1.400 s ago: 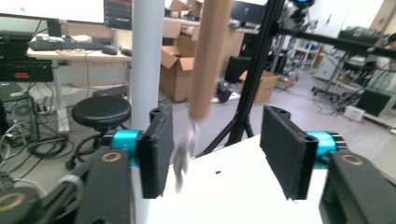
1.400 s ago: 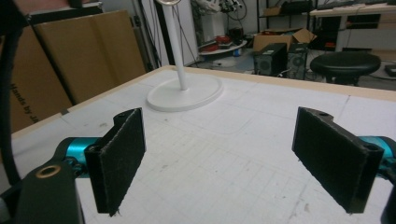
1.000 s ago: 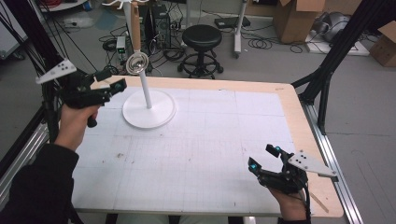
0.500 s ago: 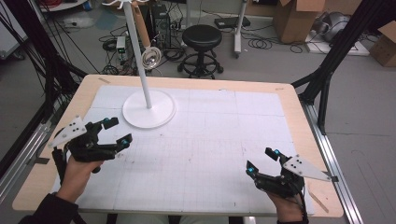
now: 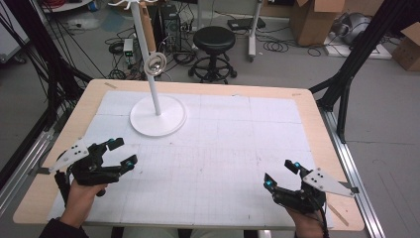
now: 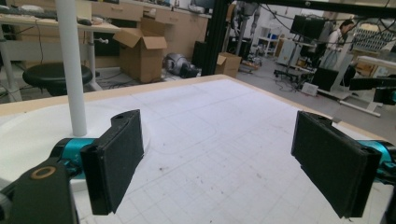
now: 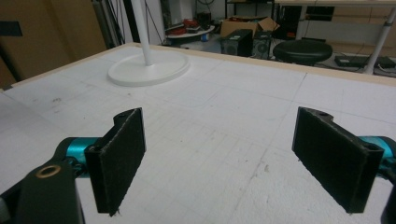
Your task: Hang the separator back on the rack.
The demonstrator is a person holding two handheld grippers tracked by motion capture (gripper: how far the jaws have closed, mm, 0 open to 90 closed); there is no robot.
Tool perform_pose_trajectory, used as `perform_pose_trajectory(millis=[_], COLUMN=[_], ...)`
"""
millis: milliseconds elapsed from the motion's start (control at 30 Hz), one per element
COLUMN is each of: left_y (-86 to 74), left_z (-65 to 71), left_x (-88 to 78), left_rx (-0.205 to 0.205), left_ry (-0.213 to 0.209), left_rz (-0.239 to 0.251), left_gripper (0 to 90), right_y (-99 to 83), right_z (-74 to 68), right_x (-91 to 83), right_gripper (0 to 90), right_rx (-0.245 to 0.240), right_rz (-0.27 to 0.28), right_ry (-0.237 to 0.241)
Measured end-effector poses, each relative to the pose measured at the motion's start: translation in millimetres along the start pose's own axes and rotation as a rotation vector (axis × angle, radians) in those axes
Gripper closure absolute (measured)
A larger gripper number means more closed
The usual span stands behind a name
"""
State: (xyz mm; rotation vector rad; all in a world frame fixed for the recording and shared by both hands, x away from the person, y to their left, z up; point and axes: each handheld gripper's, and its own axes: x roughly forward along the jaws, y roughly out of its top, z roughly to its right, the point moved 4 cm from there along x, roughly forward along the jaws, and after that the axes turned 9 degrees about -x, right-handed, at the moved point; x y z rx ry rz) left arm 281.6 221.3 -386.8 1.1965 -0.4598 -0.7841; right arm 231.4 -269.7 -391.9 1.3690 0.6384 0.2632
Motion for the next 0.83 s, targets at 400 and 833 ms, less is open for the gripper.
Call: perform_pose_trajectory(millis=[400,833], left_y=[-2.3,-4.0], left_z=[-6.1,-6.2], left_x=[-5.5,-4.0], left_rx=[-0.027,-0.032], left_ry=[0.017,0.016], left_rz=[0.003,-0.004], left_gripper=[17.3,17.3], right_y=[-2.4,-2.5], right_z=[-1.4,-1.2], right_x=[3.3,4.5], right_gripper=[16.5,16.5], right_rx=[-0.005,0.002], right_rz=[-0.018,-0.017], right_ry=[0.018,0.023])
